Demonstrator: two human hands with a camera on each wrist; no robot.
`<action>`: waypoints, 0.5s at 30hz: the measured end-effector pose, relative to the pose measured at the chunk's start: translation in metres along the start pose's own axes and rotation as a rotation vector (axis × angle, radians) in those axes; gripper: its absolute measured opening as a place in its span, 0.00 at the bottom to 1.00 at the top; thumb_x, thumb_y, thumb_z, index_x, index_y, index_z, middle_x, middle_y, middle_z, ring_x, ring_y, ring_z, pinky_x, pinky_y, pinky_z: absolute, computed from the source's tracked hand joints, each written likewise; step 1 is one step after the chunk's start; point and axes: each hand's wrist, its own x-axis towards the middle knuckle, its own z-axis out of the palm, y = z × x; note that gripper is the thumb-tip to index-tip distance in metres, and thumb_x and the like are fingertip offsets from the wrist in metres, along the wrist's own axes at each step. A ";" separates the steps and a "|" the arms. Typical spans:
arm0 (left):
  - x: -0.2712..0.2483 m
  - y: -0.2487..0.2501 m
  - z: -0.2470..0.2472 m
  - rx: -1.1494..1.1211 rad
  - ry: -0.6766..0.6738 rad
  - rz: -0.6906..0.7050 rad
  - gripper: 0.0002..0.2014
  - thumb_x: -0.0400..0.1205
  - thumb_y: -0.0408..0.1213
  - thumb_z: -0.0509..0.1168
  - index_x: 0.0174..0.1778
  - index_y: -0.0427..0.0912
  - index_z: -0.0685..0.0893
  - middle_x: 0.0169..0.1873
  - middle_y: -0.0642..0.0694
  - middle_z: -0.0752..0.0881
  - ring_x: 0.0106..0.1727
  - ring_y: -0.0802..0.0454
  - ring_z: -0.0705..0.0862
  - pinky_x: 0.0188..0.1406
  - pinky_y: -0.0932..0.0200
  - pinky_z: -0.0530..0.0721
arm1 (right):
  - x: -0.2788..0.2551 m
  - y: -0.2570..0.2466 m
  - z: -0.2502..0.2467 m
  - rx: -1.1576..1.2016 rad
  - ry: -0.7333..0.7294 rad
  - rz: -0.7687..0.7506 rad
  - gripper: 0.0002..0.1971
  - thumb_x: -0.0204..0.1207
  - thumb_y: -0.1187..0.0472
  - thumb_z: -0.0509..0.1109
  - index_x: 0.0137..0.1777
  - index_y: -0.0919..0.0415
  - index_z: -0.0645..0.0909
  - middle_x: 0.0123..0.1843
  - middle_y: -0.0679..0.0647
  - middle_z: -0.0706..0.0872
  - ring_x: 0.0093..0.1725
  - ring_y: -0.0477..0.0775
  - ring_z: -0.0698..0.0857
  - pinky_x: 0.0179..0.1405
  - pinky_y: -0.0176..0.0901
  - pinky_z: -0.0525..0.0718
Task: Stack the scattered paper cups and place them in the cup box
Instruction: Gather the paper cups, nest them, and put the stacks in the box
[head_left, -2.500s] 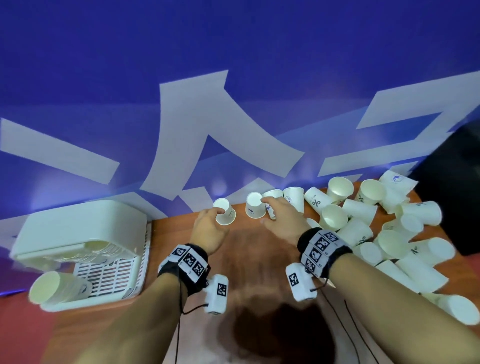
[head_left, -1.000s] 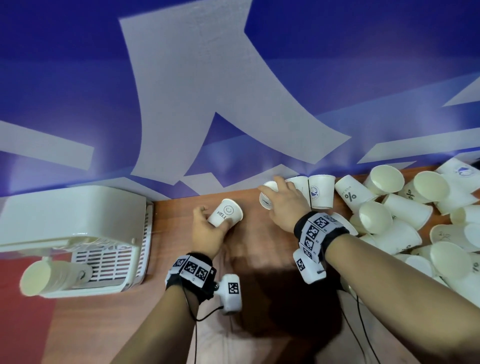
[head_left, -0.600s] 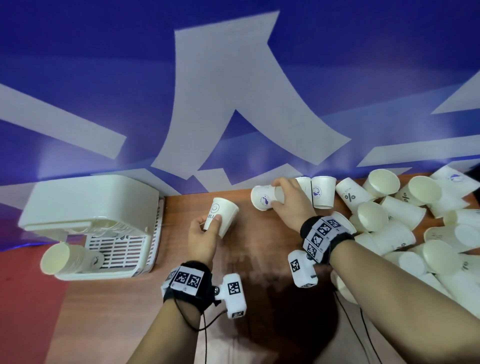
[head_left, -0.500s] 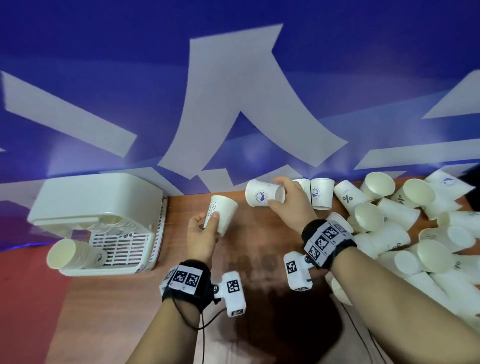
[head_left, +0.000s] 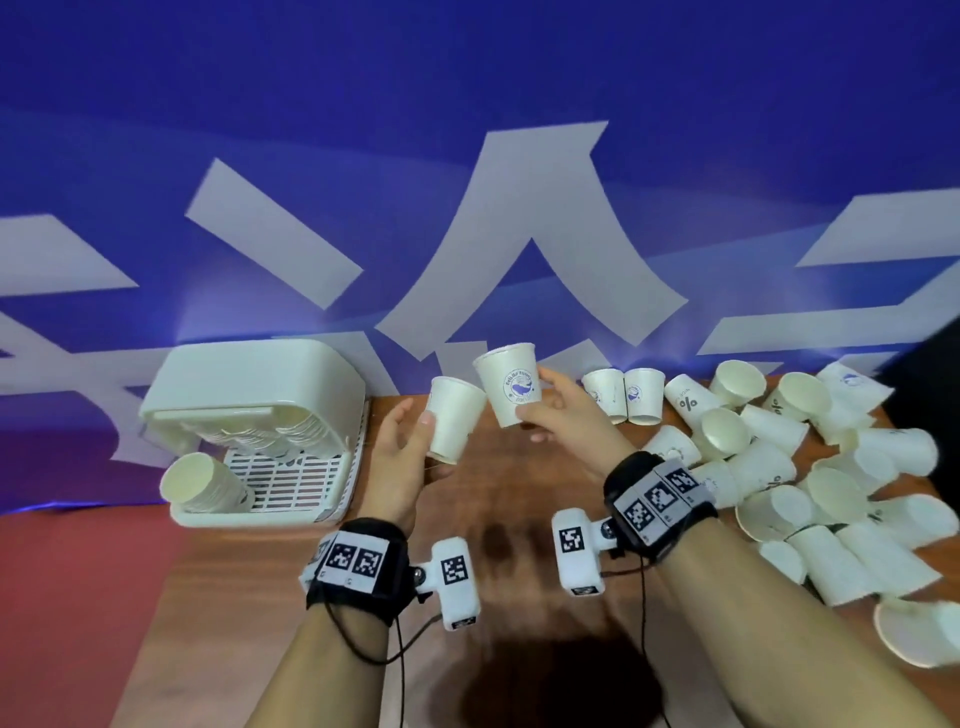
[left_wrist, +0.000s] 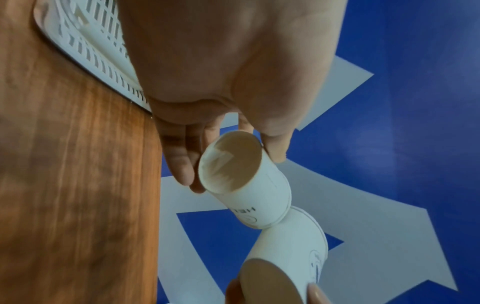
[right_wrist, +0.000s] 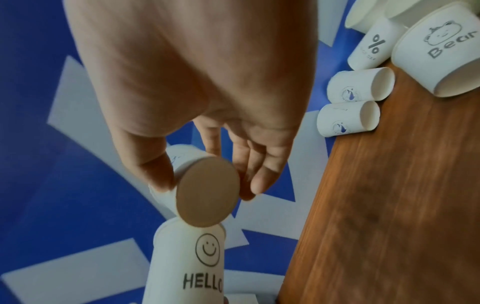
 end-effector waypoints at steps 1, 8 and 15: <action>-0.004 0.004 -0.006 0.001 -0.023 0.003 0.23 0.86 0.46 0.64 0.77 0.53 0.70 0.63 0.49 0.83 0.52 0.48 0.89 0.34 0.55 0.86 | -0.004 -0.003 0.007 -0.005 -0.020 0.001 0.34 0.76 0.63 0.75 0.80 0.50 0.67 0.60 0.55 0.87 0.57 0.55 0.88 0.51 0.49 0.86; -0.017 0.027 -0.061 0.067 -0.126 0.027 0.20 0.85 0.41 0.65 0.73 0.59 0.73 0.57 0.49 0.88 0.49 0.49 0.88 0.32 0.55 0.84 | -0.019 -0.023 0.067 -0.085 -0.166 0.021 0.51 0.74 0.63 0.77 0.85 0.36 0.46 0.59 0.57 0.89 0.50 0.60 0.92 0.38 0.48 0.84; -0.016 0.048 -0.130 0.107 -0.067 0.063 0.26 0.82 0.31 0.68 0.74 0.52 0.69 0.52 0.39 0.89 0.46 0.50 0.89 0.41 0.59 0.86 | -0.021 -0.040 0.141 -0.141 -0.171 -0.034 0.29 0.75 0.66 0.77 0.71 0.52 0.67 0.57 0.62 0.88 0.54 0.59 0.89 0.52 0.55 0.88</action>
